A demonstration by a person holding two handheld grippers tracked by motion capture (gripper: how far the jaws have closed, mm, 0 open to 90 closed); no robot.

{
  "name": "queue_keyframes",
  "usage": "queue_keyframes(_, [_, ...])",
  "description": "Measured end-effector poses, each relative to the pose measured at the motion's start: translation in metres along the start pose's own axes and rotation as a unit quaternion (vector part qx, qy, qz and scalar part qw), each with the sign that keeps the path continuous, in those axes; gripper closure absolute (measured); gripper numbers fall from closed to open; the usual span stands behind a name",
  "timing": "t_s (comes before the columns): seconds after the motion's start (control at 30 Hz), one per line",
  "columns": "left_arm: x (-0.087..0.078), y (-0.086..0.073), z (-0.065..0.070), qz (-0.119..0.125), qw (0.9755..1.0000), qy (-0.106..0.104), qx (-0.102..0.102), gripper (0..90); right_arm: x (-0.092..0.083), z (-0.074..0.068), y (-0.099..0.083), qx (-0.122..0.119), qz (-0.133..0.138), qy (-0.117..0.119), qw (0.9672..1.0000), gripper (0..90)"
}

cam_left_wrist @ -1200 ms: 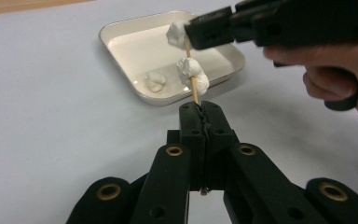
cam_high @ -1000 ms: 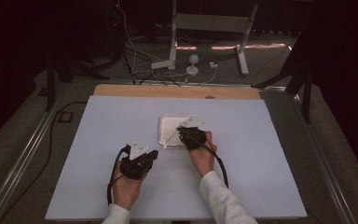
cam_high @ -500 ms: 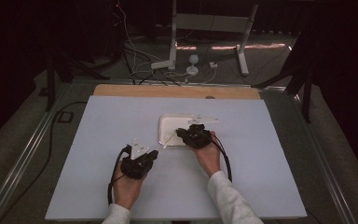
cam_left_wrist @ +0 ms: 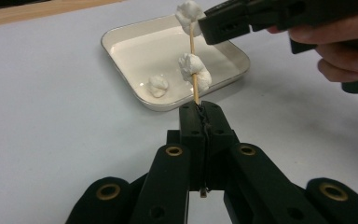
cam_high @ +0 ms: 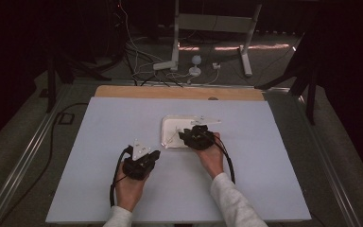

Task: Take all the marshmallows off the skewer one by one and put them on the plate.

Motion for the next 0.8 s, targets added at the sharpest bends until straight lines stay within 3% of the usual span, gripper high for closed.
queue_keyframes(0.17, [0.001, -0.001, 0.000, -0.006, 0.9999, -0.009, -0.001, 90.0, 0.003, 0.008, 0.000, 0.013, -0.005, -0.033, 0.9994, 75.2])
queue_keyframes(0.23, [0.001, -0.001, 0.000, -0.006, 0.9999, -0.008, -0.002, 90.0, 0.002, 0.011, 0.000, 0.025, -0.004, -0.026, 0.9994, 75.3])
queue_keyframes(0.5, [0.003, -0.003, -0.005, -0.007, 0.9998, -0.003, -0.017, 90.0, 0.001, -0.002, -0.001, -0.020, -0.005, 0.010, 0.9997, 63.4])
queue_keyframes(0.67, [0.003, -0.003, -0.003, -0.007, 0.9998, -0.012, -0.017, 90.0, 0.006, -0.008, -0.002, -0.034, -0.013, 0.009, 0.9993, 62.0])
queue_keyframes(0.8, [0.002, -0.003, -0.004, -0.006, 0.9996, -0.019, -0.019, 90.0, 0.008, -0.005, -0.002, -0.030, -0.015, -0.011, 0.9994, 79.2])
Point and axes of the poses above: each handheld gripper's, and its own axes: x roughly forward along the jaws, y roughly out of its top, z roughly to its right, the point moved 1 cm from there along x, roughly forward along the jaws, and after that the axes turned 2 degrees about -y, right-handed, at the moved point
